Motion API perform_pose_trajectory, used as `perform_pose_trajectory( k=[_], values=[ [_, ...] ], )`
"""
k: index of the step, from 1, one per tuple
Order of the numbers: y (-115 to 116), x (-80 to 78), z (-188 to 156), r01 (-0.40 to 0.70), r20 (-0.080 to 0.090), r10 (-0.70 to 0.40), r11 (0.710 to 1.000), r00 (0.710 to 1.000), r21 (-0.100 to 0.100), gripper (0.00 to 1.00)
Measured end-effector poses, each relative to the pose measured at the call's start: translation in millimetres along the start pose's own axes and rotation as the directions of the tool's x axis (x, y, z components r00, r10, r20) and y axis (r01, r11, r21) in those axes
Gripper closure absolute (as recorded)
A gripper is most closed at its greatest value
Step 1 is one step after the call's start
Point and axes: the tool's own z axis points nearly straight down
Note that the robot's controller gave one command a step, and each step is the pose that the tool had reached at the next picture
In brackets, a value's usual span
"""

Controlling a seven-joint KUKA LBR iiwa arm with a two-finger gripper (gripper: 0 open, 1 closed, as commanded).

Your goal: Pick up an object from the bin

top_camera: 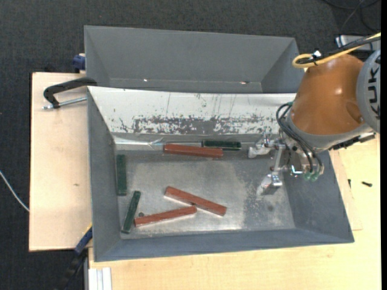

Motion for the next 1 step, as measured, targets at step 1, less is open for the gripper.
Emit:
perform_pose_trajectory(
  k=[1],
  values=[
    [0.2,-1.1,-4.0,0.001,0.007,-0.001,1.000,1.000,0.001,0.00]
  ],
)
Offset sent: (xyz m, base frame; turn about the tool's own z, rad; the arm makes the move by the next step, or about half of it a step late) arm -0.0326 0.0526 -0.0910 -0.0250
